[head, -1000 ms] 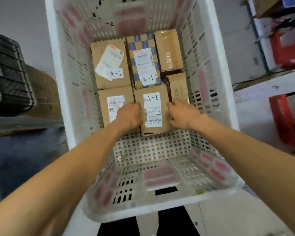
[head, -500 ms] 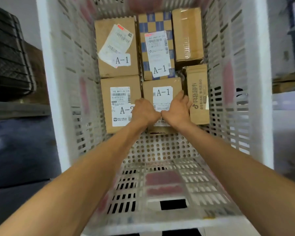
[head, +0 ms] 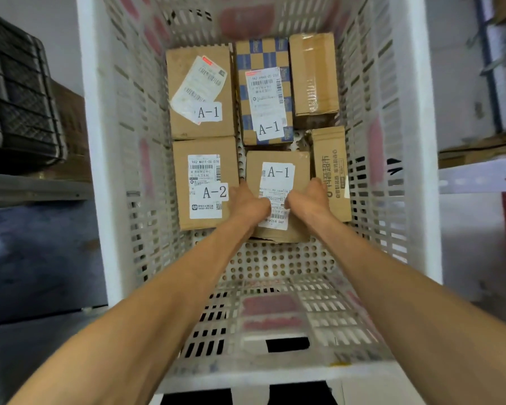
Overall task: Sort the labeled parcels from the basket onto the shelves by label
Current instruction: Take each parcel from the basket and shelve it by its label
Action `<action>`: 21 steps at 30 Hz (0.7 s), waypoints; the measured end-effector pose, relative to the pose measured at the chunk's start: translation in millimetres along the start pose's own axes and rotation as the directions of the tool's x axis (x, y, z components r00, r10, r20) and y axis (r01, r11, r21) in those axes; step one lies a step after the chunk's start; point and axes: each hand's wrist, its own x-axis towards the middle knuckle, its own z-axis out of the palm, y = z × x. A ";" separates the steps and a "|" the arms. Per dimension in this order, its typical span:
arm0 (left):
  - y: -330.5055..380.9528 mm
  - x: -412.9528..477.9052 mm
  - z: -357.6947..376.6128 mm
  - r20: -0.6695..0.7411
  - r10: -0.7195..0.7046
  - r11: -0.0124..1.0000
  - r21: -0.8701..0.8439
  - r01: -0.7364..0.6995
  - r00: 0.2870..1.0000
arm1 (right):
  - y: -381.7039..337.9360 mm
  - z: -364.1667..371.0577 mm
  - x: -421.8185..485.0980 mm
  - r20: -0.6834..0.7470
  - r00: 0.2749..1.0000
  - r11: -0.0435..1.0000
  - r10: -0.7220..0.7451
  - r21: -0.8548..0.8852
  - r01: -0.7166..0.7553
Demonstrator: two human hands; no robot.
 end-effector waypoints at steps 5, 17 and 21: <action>26.2 -65.1 -27.5 0.019 0.093 0.969 -0.232 -0.086 0.996 | 7.0 -19.9 -25.9 0.019 0.999 0.989 0.041 0.145 -0.043; 11.8 -90.4 -54.8 0.234 0.342 0.817 -0.552 -0.165 0.910 | -12.2 -43.4 -64.3 0.018 0.982 0.843 -0.188 0.515 0.152; 19.1 -100.0 -58.1 0.234 0.200 0.632 -0.773 0.058 0.951 | -35.6 -50.9 -73.4 0.061 0.954 0.937 -0.293 0.214 0.275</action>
